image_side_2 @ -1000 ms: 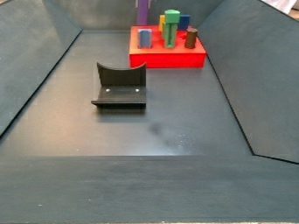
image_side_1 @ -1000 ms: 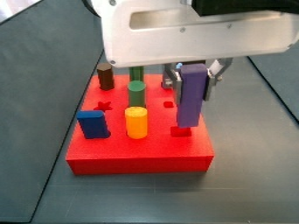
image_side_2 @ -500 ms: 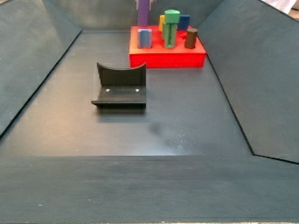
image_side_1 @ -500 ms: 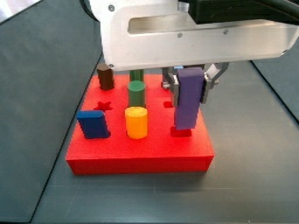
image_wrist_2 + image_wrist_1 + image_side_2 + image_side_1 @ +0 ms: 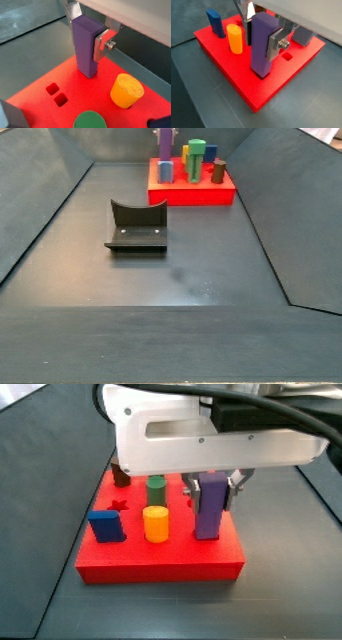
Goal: Pick up the rectangle object. Move up. Move to above the board. Insert the rectangle object.
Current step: Insert the rectangle object.
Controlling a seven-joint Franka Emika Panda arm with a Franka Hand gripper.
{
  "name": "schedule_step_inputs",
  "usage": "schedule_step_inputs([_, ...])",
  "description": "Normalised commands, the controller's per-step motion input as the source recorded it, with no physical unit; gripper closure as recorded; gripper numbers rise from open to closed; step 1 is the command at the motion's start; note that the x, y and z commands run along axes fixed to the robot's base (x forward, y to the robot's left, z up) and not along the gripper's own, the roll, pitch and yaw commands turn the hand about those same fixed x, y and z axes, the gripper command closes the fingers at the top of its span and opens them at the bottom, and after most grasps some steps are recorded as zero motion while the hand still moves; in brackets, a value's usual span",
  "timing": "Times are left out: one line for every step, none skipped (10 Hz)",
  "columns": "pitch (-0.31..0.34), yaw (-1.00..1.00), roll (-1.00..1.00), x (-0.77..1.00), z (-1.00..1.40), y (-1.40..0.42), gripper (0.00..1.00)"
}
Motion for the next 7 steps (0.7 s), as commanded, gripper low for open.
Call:
schedule_step_inputs([-0.051, 0.0, 0.0, 0.0, -0.24, 0.0, 1.0])
schedule_step_inputs([-0.057, 0.0, 0.0, 0.0, -0.27, 0.0, 1.0])
schedule_step_inputs([-0.05, 0.0, 0.0, 0.02, -0.24, 0.0, 1.0])
schedule_step_inputs([-0.08, -0.1, 0.05, 0.0, -0.56, -0.05, 1.0])
schedule_step_inputs([-0.131, -0.43, 0.1, 0.02, -0.91, -0.17, 1.0])
schedule_step_inputs([-0.129, -0.58, 0.06, 0.0, -0.9, -0.18, 1.0])
schedule_step_inputs([-0.12, -0.66, 0.02, 0.0, -0.9, -0.2, 1.0])
